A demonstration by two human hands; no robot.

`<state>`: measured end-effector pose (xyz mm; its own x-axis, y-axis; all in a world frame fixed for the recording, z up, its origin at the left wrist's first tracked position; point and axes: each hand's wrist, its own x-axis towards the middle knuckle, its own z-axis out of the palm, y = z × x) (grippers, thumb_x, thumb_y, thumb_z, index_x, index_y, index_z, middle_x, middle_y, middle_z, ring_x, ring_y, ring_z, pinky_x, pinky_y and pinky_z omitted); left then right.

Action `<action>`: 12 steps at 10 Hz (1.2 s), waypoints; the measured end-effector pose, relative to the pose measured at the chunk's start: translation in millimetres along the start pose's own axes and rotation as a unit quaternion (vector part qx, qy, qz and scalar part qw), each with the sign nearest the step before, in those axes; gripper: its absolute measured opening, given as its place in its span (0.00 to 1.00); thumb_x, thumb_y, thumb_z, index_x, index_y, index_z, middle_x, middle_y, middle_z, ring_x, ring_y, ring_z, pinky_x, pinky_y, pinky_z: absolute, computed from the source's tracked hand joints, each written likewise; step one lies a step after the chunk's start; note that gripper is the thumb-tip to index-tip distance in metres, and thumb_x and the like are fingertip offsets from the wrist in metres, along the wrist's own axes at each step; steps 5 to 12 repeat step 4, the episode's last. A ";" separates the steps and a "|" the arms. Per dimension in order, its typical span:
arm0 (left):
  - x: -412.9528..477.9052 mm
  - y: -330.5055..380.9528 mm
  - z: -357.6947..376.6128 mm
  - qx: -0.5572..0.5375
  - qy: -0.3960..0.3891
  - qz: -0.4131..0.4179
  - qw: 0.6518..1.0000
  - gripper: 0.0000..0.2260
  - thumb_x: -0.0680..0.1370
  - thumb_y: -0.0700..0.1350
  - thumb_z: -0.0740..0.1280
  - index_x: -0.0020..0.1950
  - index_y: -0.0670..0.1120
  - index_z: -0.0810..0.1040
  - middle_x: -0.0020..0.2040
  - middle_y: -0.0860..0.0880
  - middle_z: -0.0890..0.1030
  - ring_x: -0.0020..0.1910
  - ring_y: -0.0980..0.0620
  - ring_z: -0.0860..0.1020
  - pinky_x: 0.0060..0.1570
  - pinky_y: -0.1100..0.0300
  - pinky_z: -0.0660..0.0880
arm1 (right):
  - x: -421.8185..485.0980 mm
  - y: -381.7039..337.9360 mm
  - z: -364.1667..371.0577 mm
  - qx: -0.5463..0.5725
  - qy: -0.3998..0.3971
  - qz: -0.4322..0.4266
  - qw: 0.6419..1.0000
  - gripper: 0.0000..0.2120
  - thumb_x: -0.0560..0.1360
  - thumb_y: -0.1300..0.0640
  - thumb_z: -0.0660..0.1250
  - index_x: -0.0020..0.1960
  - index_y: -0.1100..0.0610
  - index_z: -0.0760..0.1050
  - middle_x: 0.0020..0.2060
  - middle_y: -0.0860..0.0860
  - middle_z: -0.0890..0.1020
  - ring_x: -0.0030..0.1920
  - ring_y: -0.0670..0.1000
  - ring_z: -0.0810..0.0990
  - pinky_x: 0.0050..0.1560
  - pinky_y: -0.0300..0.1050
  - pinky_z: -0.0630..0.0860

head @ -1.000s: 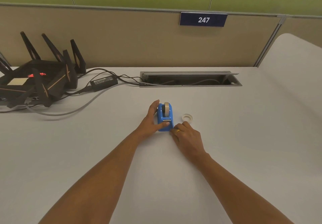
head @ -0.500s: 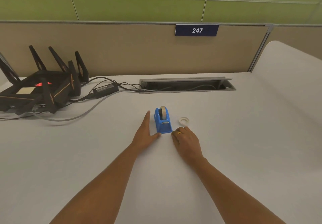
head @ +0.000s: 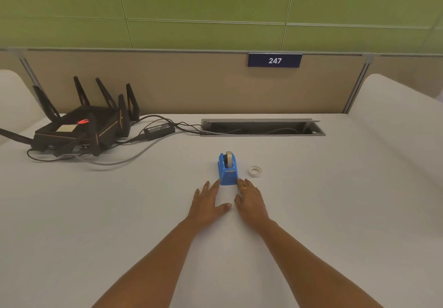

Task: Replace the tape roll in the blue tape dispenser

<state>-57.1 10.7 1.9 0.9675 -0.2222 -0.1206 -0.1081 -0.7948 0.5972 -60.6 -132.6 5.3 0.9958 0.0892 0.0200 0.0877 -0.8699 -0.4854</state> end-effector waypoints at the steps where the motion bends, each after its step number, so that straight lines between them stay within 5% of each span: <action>1: -3.3 2.4 -0.6 0.002 -0.014 -0.005 1.000 0.35 0.75 0.57 0.62 0.74 0.52 0.44 0.77 0.44 0.47 0.76 0.50 0.43 0.73 0.52 0.40 | -1.5 0.8 1.0 -0.013 -0.013 -0.013 1.000 0.25 0.78 0.60 0.52 0.74 0.59 0.51 0.74 0.54 0.57 0.75 0.50 0.51 0.74 0.50 0.49; 4: -11.4 5.1 -7.6 0.020 -0.006 0.001 1.000 0.30 0.79 0.53 0.56 0.74 0.47 0.45 0.77 0.48 0.48 0.76 0.51 0.45 0.73 0.53 0.42 | -4.2 3.4 -7.1 -0.019 -0.060 -0.016 0.998 0.28 0.80 0.53 0.51 0.74 0.59 0.42 0.76 0.54 0.47 0.75 0.51 0.45 0.74 0.49 0.44; 12: -11.4 5.1 -7.6 0.020 -0.006 0.001 1.000 0.30 0.79 0.53 0.56 0.74 0.47 0.45 0.77 0.48 0.48 0.76 0.51 0.45 0.73 0.53 0.42 | -4.2 3.4 -7.1 -0.019 -0.060 -0.016 0.998 0.28 0.80 0.53 0.51 0.74 0.59 0.42 0.76 0.54 0.47 0.75 0.51 0.45 0.74 0.49 0.44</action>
